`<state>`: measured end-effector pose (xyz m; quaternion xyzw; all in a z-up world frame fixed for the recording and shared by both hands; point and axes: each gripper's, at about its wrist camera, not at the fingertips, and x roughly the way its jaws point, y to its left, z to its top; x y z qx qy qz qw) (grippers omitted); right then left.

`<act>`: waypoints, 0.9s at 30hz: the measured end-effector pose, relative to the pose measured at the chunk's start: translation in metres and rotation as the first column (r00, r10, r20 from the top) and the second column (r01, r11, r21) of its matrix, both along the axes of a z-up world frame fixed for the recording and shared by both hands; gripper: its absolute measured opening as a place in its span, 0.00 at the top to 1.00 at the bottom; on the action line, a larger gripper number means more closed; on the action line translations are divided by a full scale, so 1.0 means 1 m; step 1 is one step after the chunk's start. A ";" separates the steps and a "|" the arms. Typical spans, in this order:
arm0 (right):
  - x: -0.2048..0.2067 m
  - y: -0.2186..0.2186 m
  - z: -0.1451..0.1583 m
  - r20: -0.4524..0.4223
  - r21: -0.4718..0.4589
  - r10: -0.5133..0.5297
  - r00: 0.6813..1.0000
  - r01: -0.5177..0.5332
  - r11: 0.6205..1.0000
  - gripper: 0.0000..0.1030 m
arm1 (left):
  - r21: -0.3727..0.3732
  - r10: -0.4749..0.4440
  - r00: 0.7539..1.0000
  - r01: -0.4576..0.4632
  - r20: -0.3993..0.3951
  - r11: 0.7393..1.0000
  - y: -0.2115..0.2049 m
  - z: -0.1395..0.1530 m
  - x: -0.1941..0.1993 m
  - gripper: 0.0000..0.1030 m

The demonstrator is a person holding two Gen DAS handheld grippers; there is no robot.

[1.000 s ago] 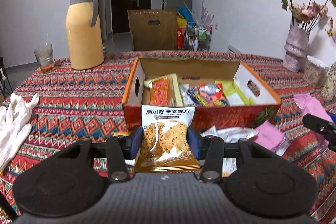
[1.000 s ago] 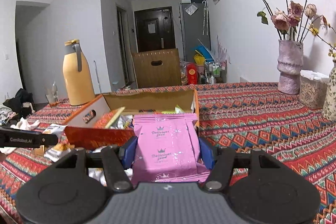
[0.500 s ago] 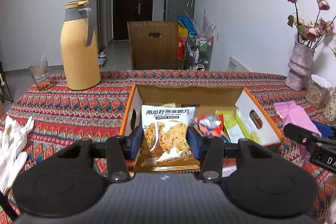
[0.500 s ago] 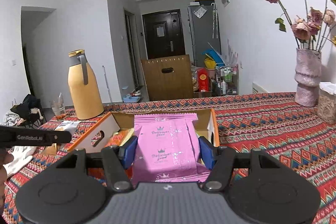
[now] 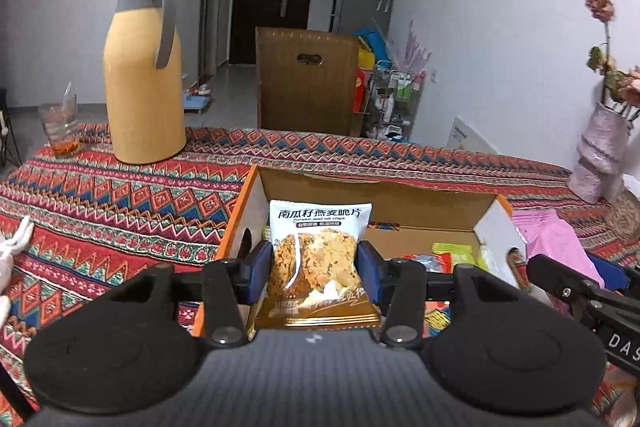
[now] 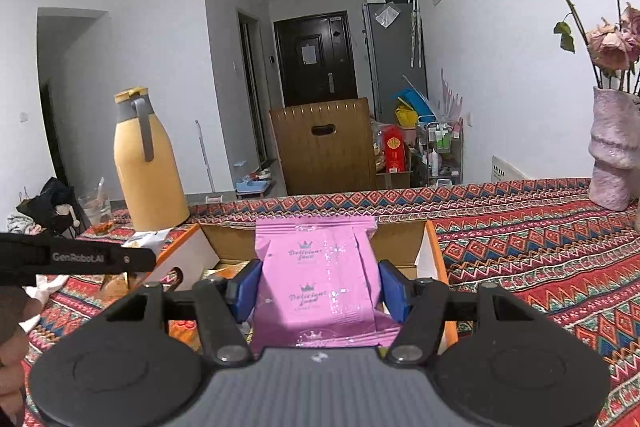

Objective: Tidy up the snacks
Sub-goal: 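Carry both packets into the box and open both tools to drop them, then lift both tools out of the box and move them back to the pile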

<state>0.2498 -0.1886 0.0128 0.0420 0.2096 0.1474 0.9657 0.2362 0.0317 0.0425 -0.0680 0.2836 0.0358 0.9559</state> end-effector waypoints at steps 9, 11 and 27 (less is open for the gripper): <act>0.018 0.003 -0.025 -0.001 -0.003 -0.017 1.000 0.017 1.000 0.41 | 0.028 0.042 0.999 -0.043 0.009 0.999 0.006 -0.026 0.012 0.54; 0.021 0.000 -0.028 -0.013 0.004 -0.011 1.000 0.011 1.000 0.41 | 0.027 0.038 0.999 -0.038 0.005 0.999 0.008 -0.030 0.013 0.54; 0.016 -0.004 -0.033 -0.020 0.021 -0.030 0.999 0.031 0.999 0.00 | 0.019 0.054 0.995 -0.056 0.089 0.998 0.008 -0.025 -0.005 0.00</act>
